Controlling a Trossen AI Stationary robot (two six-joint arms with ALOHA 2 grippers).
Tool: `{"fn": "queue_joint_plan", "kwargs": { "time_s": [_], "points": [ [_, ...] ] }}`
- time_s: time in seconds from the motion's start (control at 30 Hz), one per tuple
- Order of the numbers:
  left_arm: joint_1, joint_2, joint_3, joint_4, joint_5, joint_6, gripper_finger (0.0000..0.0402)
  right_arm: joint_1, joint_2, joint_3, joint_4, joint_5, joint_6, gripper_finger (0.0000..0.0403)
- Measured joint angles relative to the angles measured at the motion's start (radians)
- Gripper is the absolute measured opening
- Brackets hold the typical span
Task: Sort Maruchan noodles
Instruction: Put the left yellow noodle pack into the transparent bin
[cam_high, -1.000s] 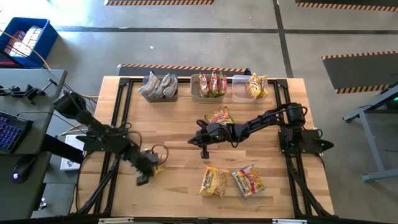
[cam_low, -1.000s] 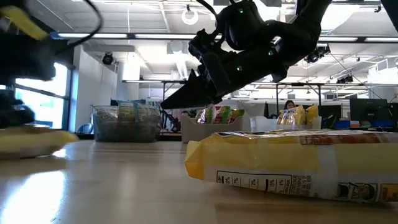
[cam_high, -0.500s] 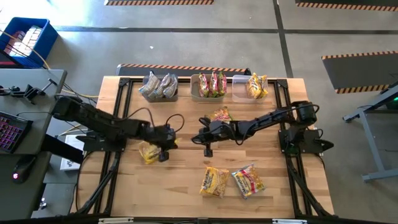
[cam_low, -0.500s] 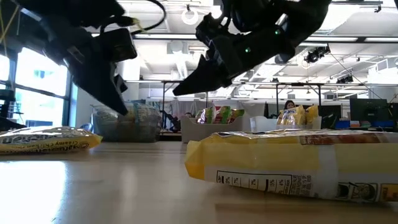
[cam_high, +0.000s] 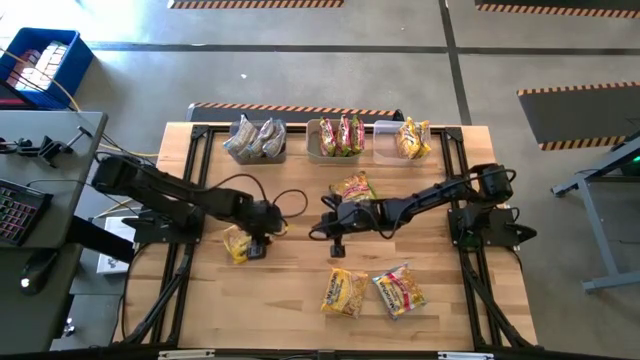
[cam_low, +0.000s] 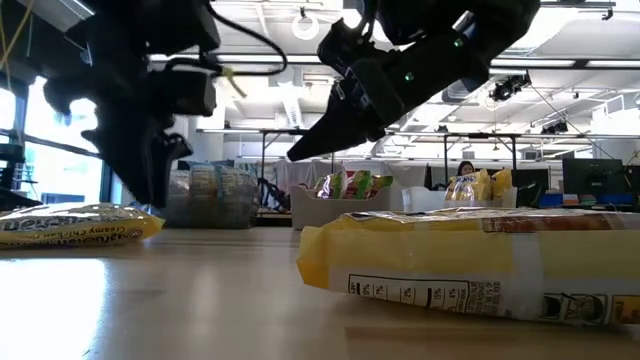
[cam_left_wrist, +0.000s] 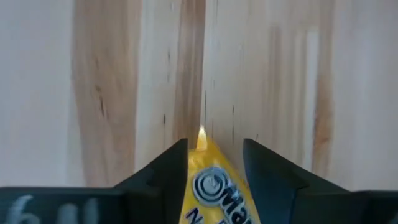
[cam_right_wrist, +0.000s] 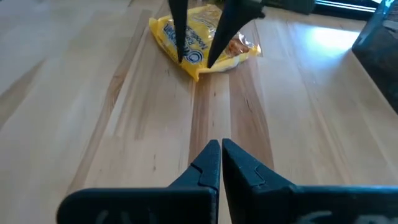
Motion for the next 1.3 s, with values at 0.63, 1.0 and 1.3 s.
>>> {"fn": "queue_joint_plan", "kwargs": {
  "time_s": [0.63, 1.0, 1.3],
  "points": [
    [-0.022, 0.147, 0.008, 0.01, -0.043, 0.143, 0.0022, 0.011, 0.0, 0.0, -0.036, 0.032, -0.027, 0.0],
    [0.131, 0.048, -0.029, 0.331, 0.01, -0.185, 0.0002, 0.019, -0.061, -0.178, 0.125, 0.188, 0.167, 0.0],
    [0.306, 0.045, -0.109, 0.906, -0.011, -0.344, 0.0001, 0.011, -0.095, -0.363, 0.538, 0.186, 0.456, 0.001]
  ]
}}
